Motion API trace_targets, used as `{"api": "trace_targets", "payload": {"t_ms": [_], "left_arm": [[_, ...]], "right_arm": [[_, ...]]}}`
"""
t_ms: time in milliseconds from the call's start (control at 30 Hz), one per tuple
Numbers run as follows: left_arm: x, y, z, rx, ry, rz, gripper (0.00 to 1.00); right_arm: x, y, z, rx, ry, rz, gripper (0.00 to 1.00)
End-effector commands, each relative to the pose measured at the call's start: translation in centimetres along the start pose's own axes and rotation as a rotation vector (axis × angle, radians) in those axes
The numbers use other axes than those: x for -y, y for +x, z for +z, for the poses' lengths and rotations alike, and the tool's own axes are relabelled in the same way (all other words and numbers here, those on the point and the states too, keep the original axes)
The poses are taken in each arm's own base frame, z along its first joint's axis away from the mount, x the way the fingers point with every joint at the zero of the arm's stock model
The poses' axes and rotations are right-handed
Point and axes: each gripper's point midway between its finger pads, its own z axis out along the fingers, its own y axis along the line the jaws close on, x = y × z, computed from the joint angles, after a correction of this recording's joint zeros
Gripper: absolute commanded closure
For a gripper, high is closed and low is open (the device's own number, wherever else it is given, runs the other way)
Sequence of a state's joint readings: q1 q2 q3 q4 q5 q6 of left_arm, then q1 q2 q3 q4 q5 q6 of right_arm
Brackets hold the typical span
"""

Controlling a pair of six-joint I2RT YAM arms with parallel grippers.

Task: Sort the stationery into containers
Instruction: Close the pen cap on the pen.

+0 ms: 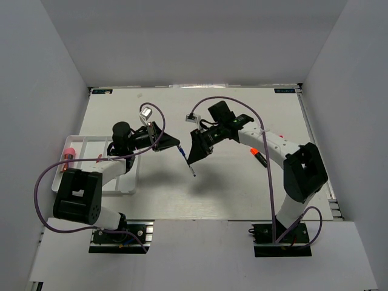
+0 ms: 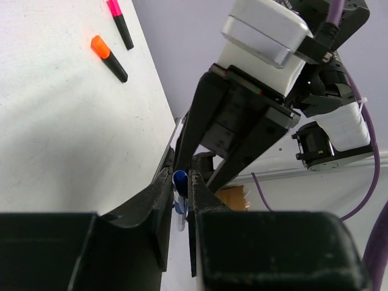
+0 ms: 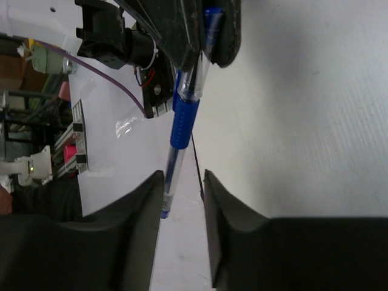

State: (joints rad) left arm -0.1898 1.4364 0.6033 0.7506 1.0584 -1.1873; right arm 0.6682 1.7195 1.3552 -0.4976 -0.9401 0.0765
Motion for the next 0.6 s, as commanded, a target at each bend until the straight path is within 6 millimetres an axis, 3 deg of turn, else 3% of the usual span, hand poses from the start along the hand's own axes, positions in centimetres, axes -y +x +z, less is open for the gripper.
{"api": "trace_targets", "payload": {"t_ms": [0, 133, 167, 400, 567], "left_arm": [[1.5, -0.9, 0.1, 0.02, 0.035, 0.051, 1.0], [1.4, -0.9, -0.3, 0.039, 0.03, 0.042, 0.97], [1.6, -0.8, -0.4, 0.042, 0.03, 0.045, 0.95], [1.1, -0.3, -1.0, 0.057, 0.009, 0.023, 0.87], [1.4, -0.3, -1.0, 0.057, 0.018, 0.034, 0.93]], "right_arm": [[-1.2, -2.1, 0.3, 0.029, -0.045, -0.055, 0.65], [-1.3, -2.9, 0.6, 0.034, -0.054, -0.068, 0.97], [-1.5, -3.0, 0.7, 0.034, -0.056, -0.075, 1.0], [-1.6, -3.1, 0.4, 0.045, -0.041, -0.091, 1.0], [-1.5, -3.0, 0.5, 0.043, -0.037, -0.08, 1.0]]}}
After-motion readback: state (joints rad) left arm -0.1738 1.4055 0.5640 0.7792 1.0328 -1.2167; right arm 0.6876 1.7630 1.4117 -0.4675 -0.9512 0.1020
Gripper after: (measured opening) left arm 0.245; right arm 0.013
